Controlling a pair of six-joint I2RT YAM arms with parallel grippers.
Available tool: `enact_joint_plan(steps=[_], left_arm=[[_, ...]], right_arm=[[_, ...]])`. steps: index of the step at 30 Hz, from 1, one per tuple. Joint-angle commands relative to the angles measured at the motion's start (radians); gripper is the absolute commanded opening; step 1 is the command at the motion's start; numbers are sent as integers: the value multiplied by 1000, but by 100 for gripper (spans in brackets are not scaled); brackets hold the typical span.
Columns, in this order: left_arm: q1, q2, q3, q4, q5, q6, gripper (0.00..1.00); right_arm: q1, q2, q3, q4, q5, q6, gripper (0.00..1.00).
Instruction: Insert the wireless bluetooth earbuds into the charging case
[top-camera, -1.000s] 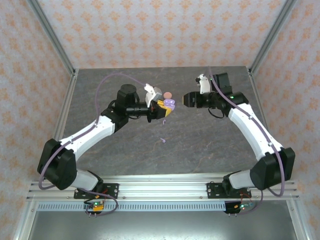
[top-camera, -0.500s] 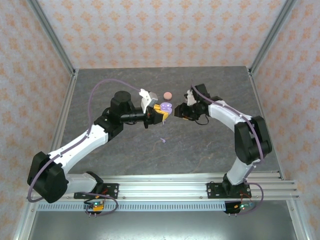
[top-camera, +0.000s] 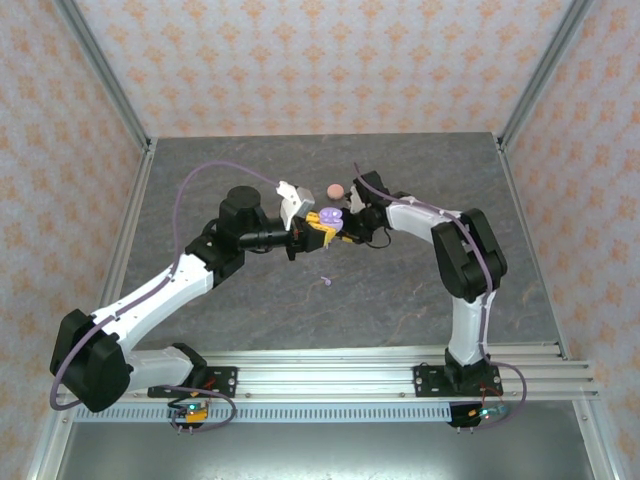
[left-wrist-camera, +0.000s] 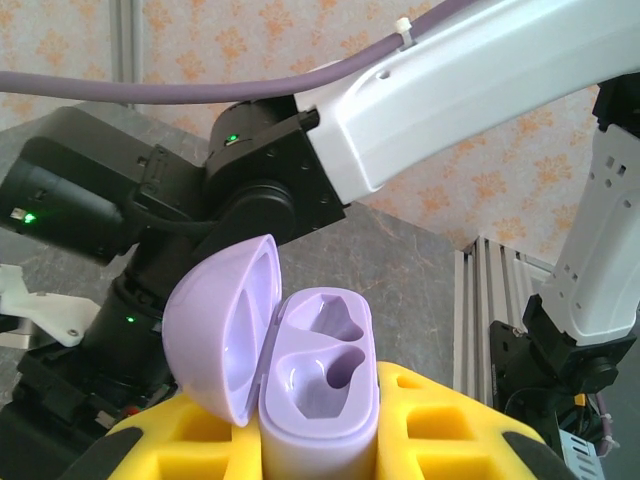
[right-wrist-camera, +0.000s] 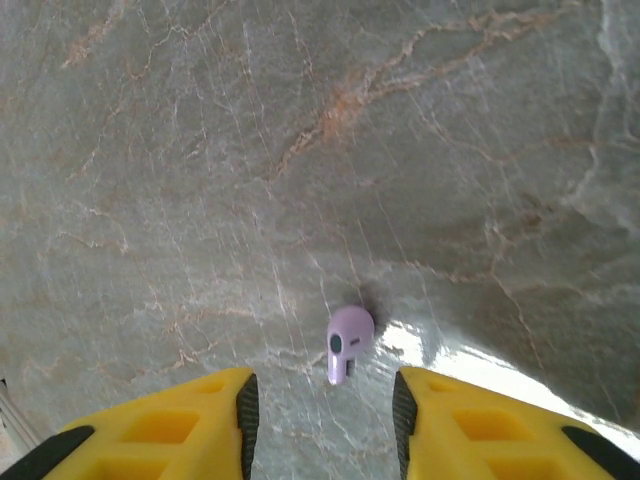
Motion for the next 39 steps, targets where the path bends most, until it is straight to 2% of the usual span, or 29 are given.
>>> enact_joint_plan(steps=[1,7,19,34,36,39], left_arm=[[-5,-23,-6,2,-8,-9,19],[-7,-21,0,-12,-11,-6,20],[-7,1,13,-28,-20,-4,19],[-6,5,19,-34,-23,-8,19],[-7,2,18,-34,-23,-7,19],[-6,-5,17,-34,-24,-3,19]], right_arm=[[7,35,52,-21,33,15,41],[16,87,110,-72,38,-5,35],[25,113,161,-247,100,-104,34],[26,91,213,-384,323,-142,33],[25,70,203,-377,314,-147,32],[24,43,186,-333,212,-159,32]])
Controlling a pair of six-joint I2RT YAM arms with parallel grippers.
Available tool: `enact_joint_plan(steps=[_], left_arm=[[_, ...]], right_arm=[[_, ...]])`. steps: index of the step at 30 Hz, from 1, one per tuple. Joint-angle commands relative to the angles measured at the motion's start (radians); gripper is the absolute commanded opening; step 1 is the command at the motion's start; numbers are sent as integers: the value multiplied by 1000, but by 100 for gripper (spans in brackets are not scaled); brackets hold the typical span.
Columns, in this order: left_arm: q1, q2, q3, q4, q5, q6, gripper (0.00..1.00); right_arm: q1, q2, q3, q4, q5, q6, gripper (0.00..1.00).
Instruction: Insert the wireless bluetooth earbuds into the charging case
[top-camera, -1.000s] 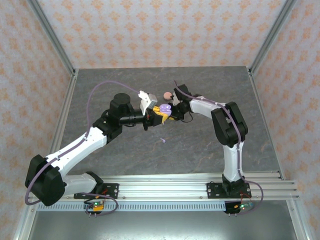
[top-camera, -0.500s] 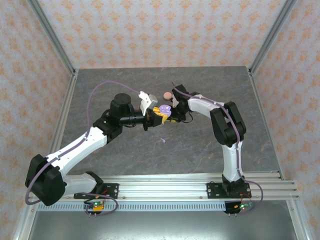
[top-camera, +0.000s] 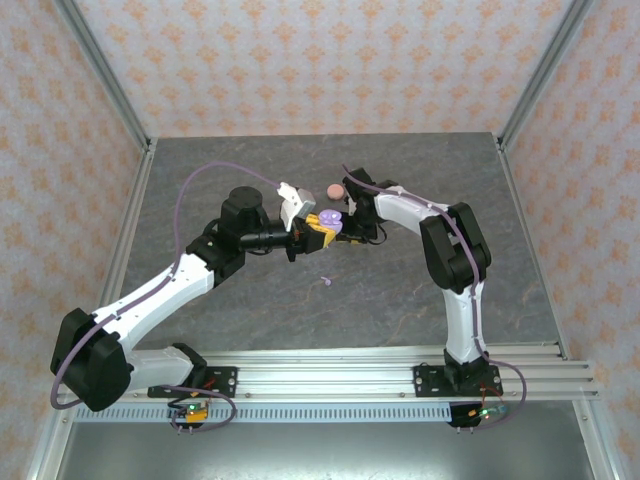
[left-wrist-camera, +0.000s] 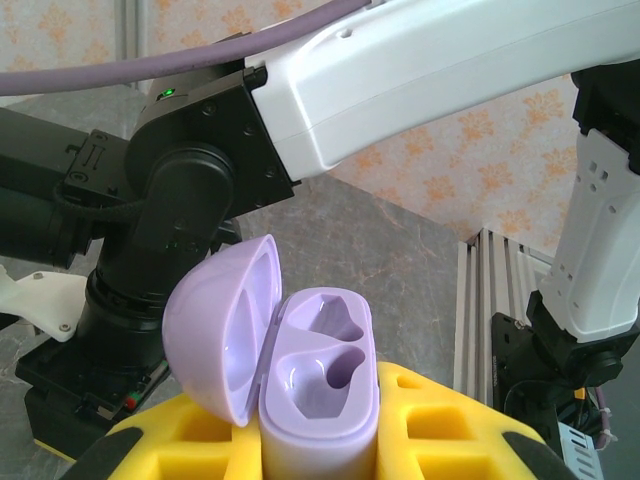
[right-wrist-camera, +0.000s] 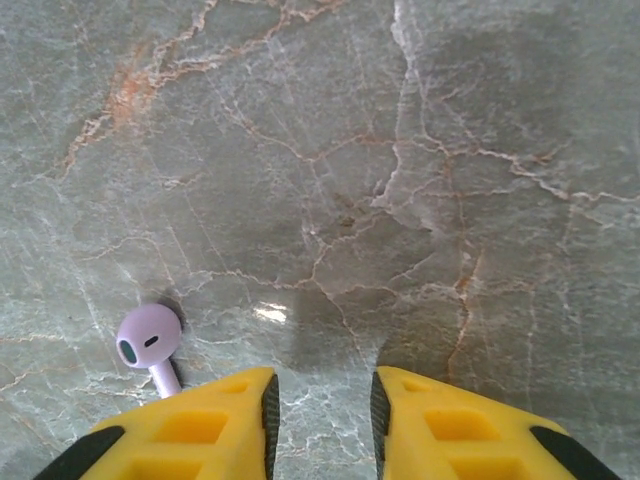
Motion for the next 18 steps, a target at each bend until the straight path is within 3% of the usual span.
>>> enact_joint_plan(steps=[1,6,18], left_arm=[[-7,-12,17,-4,-15,-4,19],[-7,-21,19,-7,-13,-4,19],[-6,-34,10,-3,-13,-4,19]], right_arm=[[1,-62,-6,2,-59,-29,32],[5,-55,-12,65,-189,-17,36],[30,62,103,21,-143,-17,34]])
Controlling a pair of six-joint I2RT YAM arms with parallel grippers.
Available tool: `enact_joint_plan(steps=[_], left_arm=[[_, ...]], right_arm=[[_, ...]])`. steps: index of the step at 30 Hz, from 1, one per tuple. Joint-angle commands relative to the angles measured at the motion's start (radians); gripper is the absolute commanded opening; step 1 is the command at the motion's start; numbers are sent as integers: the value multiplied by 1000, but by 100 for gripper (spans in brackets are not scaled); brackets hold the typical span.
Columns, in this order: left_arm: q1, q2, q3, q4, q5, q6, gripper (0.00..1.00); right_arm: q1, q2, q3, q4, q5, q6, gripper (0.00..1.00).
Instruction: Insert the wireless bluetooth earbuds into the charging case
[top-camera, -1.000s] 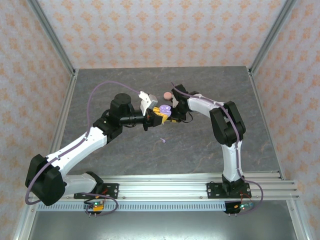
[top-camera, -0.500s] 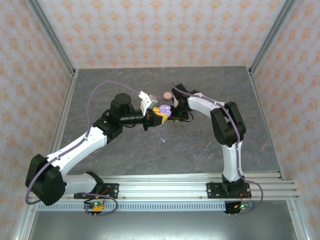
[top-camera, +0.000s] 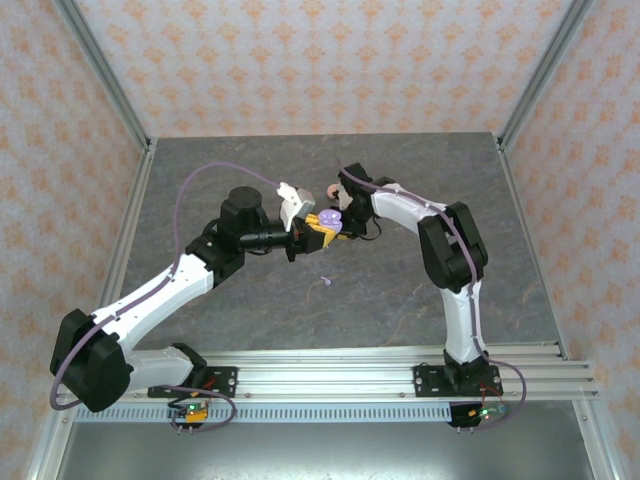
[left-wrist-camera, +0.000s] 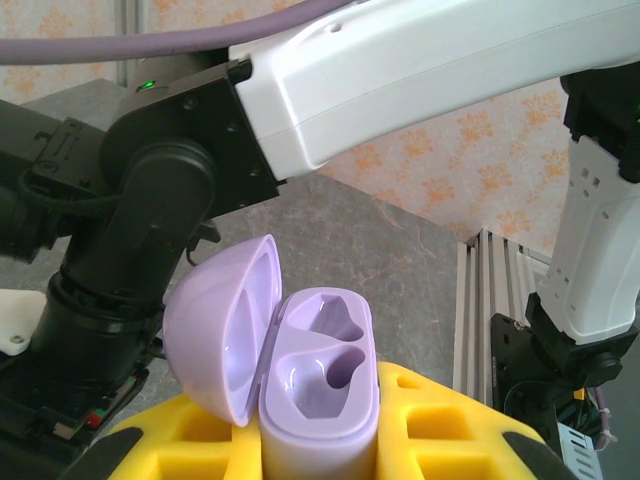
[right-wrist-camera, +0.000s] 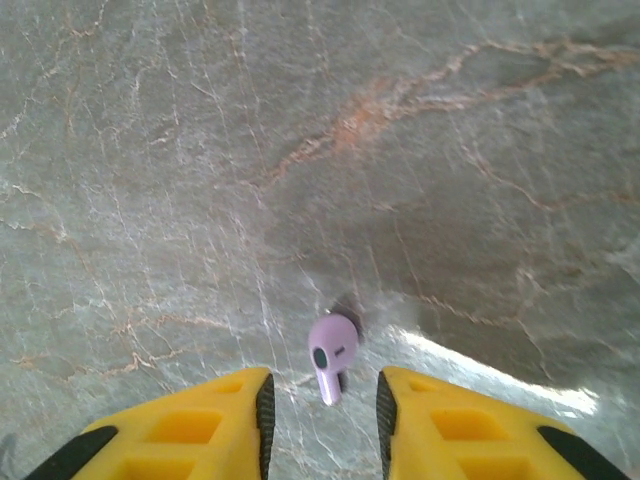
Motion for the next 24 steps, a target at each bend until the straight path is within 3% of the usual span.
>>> enact_joint_plan(steps=[1,24], left_arm=[[-6,-29,11,-3,-13,-2,19],[-6,-16,17,-4,-13,-1,19]], right_arm=[[13,40,48,-31,22,-9,34],[58,131,153,-178,139,-77,29]])
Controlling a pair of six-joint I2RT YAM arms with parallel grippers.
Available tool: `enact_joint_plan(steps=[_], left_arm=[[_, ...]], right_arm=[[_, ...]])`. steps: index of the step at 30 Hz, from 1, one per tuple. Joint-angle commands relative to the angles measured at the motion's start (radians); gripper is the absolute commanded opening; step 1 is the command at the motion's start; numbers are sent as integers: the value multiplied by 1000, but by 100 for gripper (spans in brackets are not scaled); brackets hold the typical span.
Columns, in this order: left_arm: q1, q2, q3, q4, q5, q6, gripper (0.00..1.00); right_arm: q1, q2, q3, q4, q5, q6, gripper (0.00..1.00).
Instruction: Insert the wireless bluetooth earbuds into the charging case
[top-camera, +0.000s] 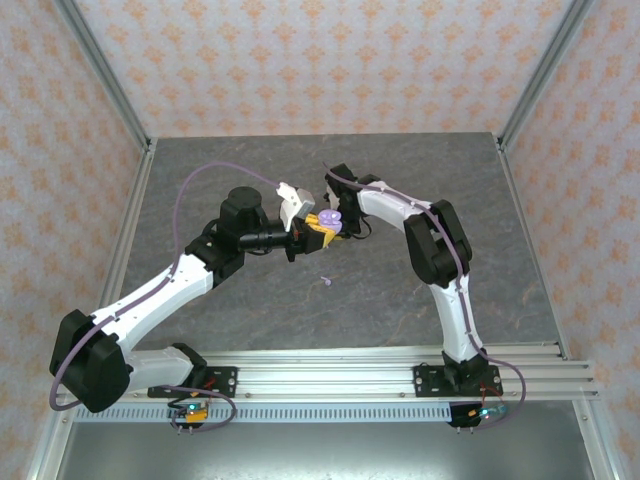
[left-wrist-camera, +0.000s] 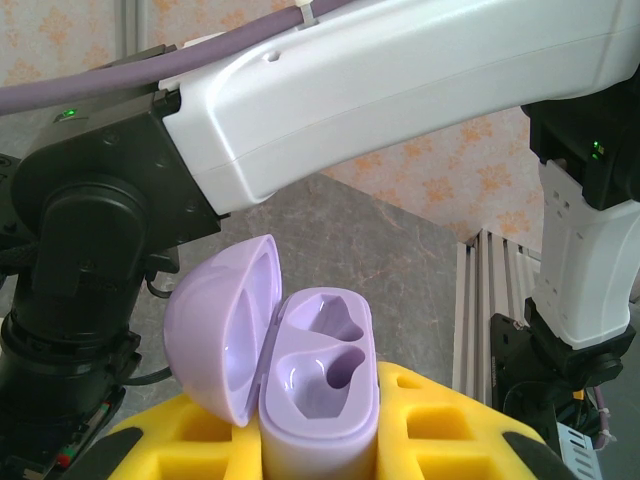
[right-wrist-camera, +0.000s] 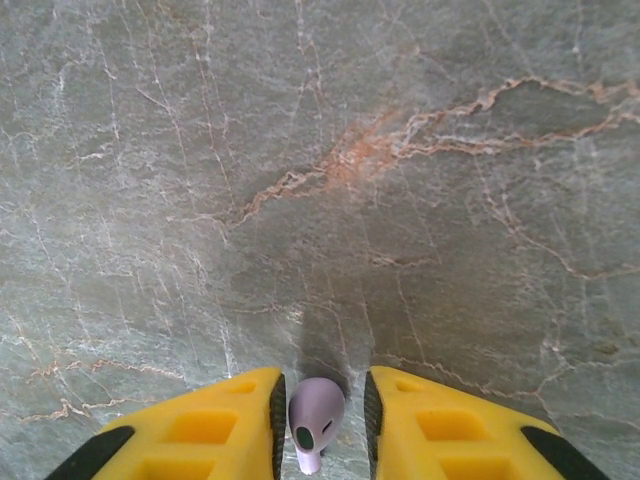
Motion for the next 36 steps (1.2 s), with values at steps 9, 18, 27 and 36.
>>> enact_joint_plan(steps=[9,18,27,36], left_arm=[[-6,-13,20,-1,-13,-3,19],[-7,-12,20,-3,-14,-2,19],[-6,-10,23,-11,-13,-1,19],[-6,-7,21,-6,-12,-5,19]], right_arm=[[28,58,45,-93,8,-44,27],[29,73,49,-105,21,-39,23],[16,45,39,-99,54,-31,19],[-59,-46,-47,-97,12,-100,19]])
